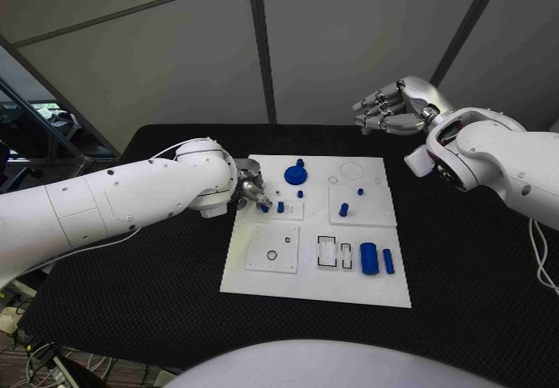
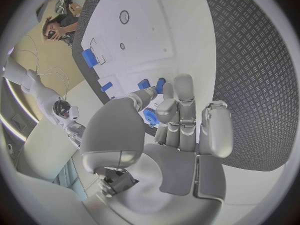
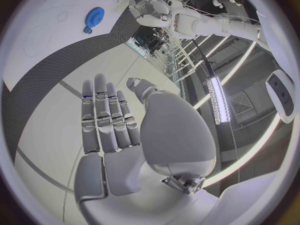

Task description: Assemble the parts on the task board

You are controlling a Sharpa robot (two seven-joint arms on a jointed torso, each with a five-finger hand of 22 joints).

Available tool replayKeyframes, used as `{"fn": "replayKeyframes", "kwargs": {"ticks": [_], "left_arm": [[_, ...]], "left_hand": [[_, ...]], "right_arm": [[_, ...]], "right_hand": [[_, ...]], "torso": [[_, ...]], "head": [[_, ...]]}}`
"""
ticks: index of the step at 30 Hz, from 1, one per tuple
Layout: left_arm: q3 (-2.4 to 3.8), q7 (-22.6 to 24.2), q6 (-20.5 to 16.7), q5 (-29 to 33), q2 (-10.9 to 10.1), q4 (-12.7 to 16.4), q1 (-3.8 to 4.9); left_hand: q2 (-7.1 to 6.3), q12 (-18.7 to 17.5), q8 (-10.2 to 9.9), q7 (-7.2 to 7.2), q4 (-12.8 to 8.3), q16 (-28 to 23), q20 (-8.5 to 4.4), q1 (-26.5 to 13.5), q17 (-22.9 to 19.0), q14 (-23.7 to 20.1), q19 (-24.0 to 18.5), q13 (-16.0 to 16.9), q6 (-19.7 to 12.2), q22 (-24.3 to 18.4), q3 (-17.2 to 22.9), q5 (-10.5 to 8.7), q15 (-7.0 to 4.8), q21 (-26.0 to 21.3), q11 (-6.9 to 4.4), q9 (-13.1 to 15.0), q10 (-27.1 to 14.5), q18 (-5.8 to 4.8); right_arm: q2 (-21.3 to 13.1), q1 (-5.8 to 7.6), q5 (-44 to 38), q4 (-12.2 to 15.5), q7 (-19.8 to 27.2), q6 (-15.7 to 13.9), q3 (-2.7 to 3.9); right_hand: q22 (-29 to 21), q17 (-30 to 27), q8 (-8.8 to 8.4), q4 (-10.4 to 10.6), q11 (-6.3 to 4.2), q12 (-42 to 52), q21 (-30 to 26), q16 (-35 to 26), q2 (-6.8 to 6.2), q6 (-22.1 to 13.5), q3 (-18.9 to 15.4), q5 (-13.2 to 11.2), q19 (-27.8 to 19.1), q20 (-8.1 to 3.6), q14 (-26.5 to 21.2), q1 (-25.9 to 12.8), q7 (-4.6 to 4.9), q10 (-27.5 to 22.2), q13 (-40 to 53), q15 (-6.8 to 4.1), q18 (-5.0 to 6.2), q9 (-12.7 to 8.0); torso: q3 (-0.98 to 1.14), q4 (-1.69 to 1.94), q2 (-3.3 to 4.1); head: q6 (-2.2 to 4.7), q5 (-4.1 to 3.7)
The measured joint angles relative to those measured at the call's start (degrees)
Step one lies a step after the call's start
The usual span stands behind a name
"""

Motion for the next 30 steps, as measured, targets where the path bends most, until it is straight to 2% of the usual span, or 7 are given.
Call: {"fn": "replayKeyframes", "kwargs": {"ticks": [8,16,18,22,25,30], "left_arm": [[0.0,0.0,0.3,-1.0,0.1,0.2,-0.06],[0.03,0.0,0.4,-2.2,0.2,0.5,-0.11],[0.03,0.0,0.3,-2.5,0.2,0.4,-0.13],[0.0,0.0,0.2,-2.7,0.3,0.3,-0.24],[-0.13,0.0,0.1,-2.8,0.4,0.3,-0.46],[-0.24,0.0,0.0,-2.8,0.4,0.0,-0.58]], "left_hand": [[-0.27,0.2,0.3,-0.29,-1.5,0.0,-0.2,0.3,0.0,0.1,0.2,0.3,0.5,0.0,-1.5,-0.2,-0.09,0.0,-0.12,0.1,0.3,0.0],[-0.61,0.2,0.0,-0.2,-1.8,0.0,-0.07,0.6,0.0,0.1,0.3,0.5,0.8,0.0,-2.6,-0.21,-0.08,0.0,-0.23,-0.3,0.5,-0.01],[-0.37,0.2,0.0,-0.31,-1.0,0.0,-0.07,0.4,0.0,0.1,0.3,0.5,1.3,0.0,-4.0,-0.2,-0.08,0.0,-0.23,-0.4,0.7,-0.01],[1.1,0.2,0.0,-0.59,1.2,0.0,-0.07,-1.7,0.0,0.1,0.3,0.5,1.9,0.0,-7.4,-0.19,-0.1,0.0,-0.44,-0.4,0.9,-0.01],[0.72,0.2,0.0,-0.37,3.6,0.0,-0.07,-5.2,0.0,0.1,0.3,0.5,2.2,0.0,-11.1,-0.12,-0.1,0.0,-0.31,-0.4,0.7,-0.01],[0.73,0.2,0.0,-0.28,6.0,0.0,-0.08,-7.3,0.1,0.1,0.3,0.6,2.1,0.0,-15.7,-0.12,-0.1,0.0,-0.19,-0.4,0.8,0.0]], "right_arm": [[0.0,0.0,0.0,0.0,0.0,0.0,0.0],[0.0,0.0,0.0,0.0,0.0,0.0,0.0],[0.0,0.0,0.0,0.0,0.0,0.0,0.0],[0.0,0.0,0.0,0.0,0.0,0.0,0.0],[0.0,0.0,0.0,0.0,0.0,0.0,-0.01],[0.0,0.0,0.0,0.0,0.0,0.0,-0.01]], "right_hand": [[0.0,0.0,0.0,0.0,0.0,0.0,0.0,0.0,0.0,0.0,0.0,0.0,0.0,0.0,0.0,0.0,0.0,0.0,0.0,0.0,0.0,0.0],[0.0,0.0,0.0,0.0,0.0,0.0,0.0,0.0,0.0,0.0,0.0,0.0,0.0,0.0,0.0,0.0,0.0,0.0,0.0,0.0,-0.01,0.0],[0.0,-0.1,0.0,0.0,0.0,0.0,0.0,0.0,0.0,0.0,0.0,0.0,0.0,0.0,0.0,0.0,0.0,0.0,0.0,0.0,0.0,0.0],[0.0,-0.1,0.0,0.0,0.0,0.0,0.0,0.0,0.0,0.0,0.0,0.0,0.0,0.0,0.0,0.0,0.0,0.0,-0.1,0.0,0.0,0.0],[0.0,-0.1,0.0,0.0,0.0,0.0,0.0,0.0,0.0,0.0,0.0,0.0,0.0,0.0,0.0,0.0,0.0,0.0,-0.1,0.0,0.0,0.0],[0.0,-0.1,0.0,0.0,0.0,0.0,0.0,0.0,0.0,0.0,0.0,0.0,0.0,0.0,0.0,0.0,0.0,0.0,-0.1,0.0,0.0,0.0]], "torso": [[-0.02,0.01,0.01],[-0.02,0.02,0.01],[-0.02,0.02,0.01],[-0.02,0.01,0.0],[-0.02,0.02,0.0],[-0.02,0.01,-0.01]], "head": [[-0.12,-0.01],[-0.21,0.03],[-0.17,0.03],[-0.01,0.03],[0.09,-0.03],[0.18,-0.05]]}}
